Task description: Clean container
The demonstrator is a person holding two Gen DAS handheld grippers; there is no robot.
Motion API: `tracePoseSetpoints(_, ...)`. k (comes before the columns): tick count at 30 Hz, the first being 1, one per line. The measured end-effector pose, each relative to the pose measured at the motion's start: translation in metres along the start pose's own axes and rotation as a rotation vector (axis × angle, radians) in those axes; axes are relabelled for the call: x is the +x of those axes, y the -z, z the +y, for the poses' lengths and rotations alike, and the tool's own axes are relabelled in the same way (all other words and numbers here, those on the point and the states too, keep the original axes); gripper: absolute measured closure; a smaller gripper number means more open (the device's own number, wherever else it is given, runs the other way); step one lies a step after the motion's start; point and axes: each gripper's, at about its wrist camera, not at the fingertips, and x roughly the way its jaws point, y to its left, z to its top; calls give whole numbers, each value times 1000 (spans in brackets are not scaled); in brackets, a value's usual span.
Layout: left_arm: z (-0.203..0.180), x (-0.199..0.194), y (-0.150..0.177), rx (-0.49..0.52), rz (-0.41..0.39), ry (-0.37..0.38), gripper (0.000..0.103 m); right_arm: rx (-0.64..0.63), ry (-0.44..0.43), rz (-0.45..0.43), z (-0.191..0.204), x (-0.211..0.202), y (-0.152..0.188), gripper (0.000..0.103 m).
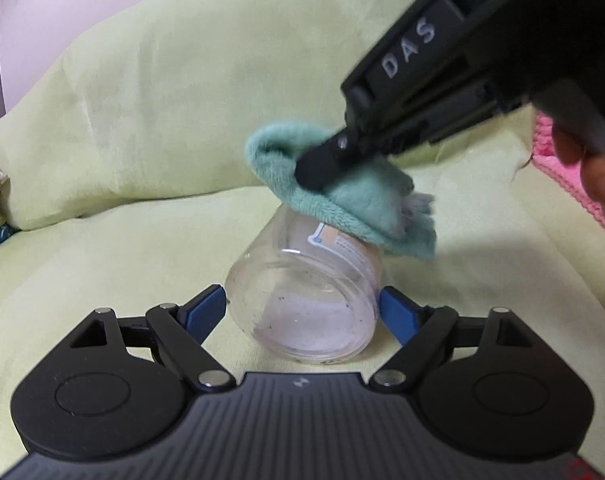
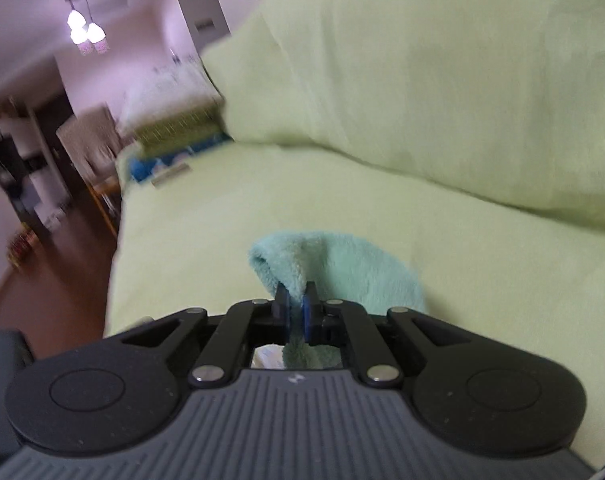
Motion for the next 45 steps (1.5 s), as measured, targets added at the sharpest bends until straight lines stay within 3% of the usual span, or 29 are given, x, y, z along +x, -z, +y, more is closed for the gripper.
tracePoseSetpoints(3,-1,12,0,-27,5,-5,14,107,-53,-9,-13,8,-3,98)
tracePoseSetpoints(12,13,25,12,-52,-11,43,13,143,-47,12,-23,1,-7,98)
tracePoseSetpoints(15,25,25,13,-108,-27,104,11,146,-26,20,-25,-1,-5,98)
tracePoseSetpoints(20,37,33,12,-36,-64,143,12,154,-13,22,-28,-3,-4,98)
tracePoseSetpoints(23,30,18,14,34,-68,178,12,169,15,14,-32,-8,-3,98)
tracePoseSetpoints(25,24,13,15,80,-66,153,11,164,23,16,-32,-10,-2,98)
tracePoseSetpoints(31,27,35,16,36,-9,119,9,163,27,28,-32,-10,5,98)
tracePoseSetpoints(34,26,45,16,30,-10,107,11,160,28,33,-35,-10,5,98)
tracePoseSetpoints(35,27,45,15,28,-20,100,17,162,25,32,-36,-11,5,98)
tracePoseSetpoints(38,30,55,10,39,-15,82,18,157,15,28,-35,-13,6,97)
tracePoseSetpoints(45,20,25,10,110,38,34,18,72,-174,21,8,-35,8,97)
